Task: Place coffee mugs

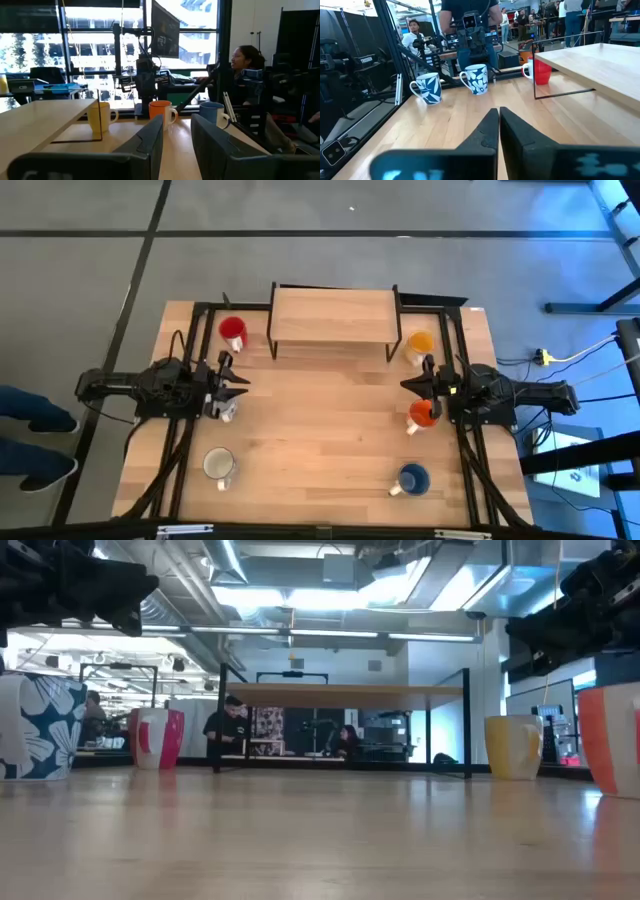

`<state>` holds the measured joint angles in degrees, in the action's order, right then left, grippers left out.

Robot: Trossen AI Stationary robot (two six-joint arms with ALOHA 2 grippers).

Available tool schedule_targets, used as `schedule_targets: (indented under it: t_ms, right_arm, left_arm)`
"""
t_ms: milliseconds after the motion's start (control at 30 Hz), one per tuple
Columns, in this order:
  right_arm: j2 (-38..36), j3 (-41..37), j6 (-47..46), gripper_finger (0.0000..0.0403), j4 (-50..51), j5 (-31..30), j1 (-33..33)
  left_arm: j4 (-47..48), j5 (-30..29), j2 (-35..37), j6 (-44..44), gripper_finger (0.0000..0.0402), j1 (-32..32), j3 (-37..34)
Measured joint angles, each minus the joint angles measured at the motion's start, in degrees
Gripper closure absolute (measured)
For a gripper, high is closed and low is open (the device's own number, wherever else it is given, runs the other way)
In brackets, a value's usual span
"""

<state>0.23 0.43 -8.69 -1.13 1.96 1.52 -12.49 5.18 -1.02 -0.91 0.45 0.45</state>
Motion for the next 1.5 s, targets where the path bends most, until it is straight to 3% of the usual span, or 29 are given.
schedule_targets:
  t_ms: [1367, 1500]
  right_arm:
    - [0.00, -0.02, 0.02, 0.0398, -0.01, 0.00, 0.00]
    - [0.02, -0.04, 0.02, 0.0397, -0.65, -2.54, 0.00]
  left_arm:
    - [0.00, -0.01, 0.01, 0.00, 0.0308, 0.00, 0.00]
    - [-0.54, -1.40, 0.00, 0.11, 0.0308, -0.02, 0.00]
